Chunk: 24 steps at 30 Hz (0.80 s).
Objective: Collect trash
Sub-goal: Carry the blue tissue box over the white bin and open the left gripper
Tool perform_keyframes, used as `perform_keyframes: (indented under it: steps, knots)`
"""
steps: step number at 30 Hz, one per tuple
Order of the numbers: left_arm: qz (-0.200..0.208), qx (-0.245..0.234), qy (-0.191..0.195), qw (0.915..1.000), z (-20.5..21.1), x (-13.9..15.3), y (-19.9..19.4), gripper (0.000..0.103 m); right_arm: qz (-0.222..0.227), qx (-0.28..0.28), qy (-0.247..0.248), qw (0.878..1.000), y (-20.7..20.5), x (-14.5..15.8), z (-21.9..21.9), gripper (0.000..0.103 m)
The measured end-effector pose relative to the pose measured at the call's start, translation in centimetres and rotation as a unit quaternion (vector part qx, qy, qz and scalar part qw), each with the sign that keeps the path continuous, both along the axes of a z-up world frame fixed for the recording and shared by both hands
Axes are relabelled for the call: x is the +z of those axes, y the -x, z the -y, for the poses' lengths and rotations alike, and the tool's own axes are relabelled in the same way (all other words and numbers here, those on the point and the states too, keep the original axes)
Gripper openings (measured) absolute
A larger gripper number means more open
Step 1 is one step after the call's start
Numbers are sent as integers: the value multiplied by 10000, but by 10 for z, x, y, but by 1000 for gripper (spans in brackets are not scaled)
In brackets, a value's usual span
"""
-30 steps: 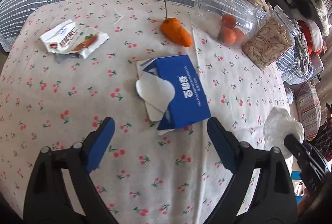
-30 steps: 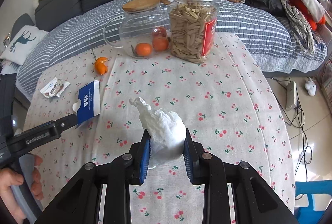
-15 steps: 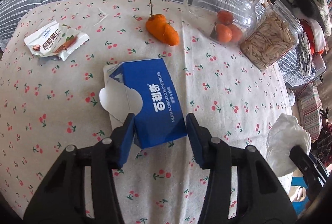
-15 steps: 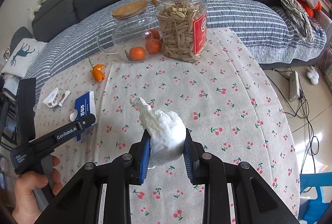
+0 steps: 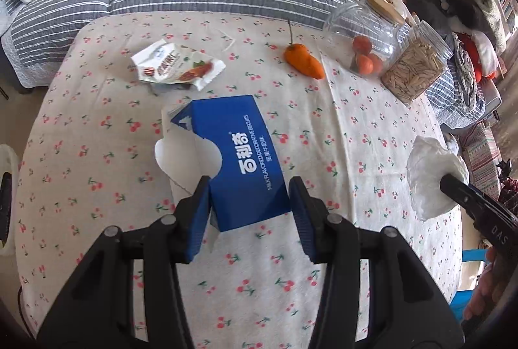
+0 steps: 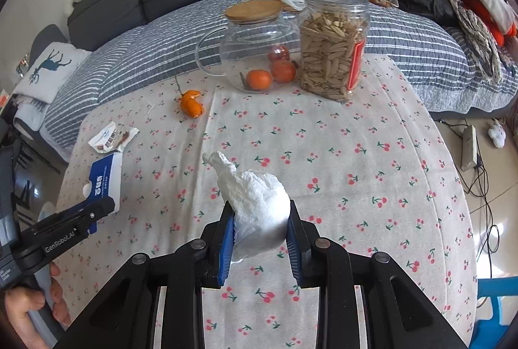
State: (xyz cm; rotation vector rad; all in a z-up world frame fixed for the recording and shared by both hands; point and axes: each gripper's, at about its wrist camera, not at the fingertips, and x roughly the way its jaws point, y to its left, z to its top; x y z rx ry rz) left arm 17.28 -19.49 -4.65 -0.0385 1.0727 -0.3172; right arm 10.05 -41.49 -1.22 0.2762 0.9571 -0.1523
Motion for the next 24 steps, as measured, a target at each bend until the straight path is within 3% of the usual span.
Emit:
perform_keyframes:
  steps: [13,24]
  knots:
    - [237,467,-34,9986,-130,18,27,50,-55,785,336,9963,-30,-2,-104,29]
    - [347,1405,2,9895,-258,25,32,50,-116,1263,371,9912,-52,-8,-176,30]
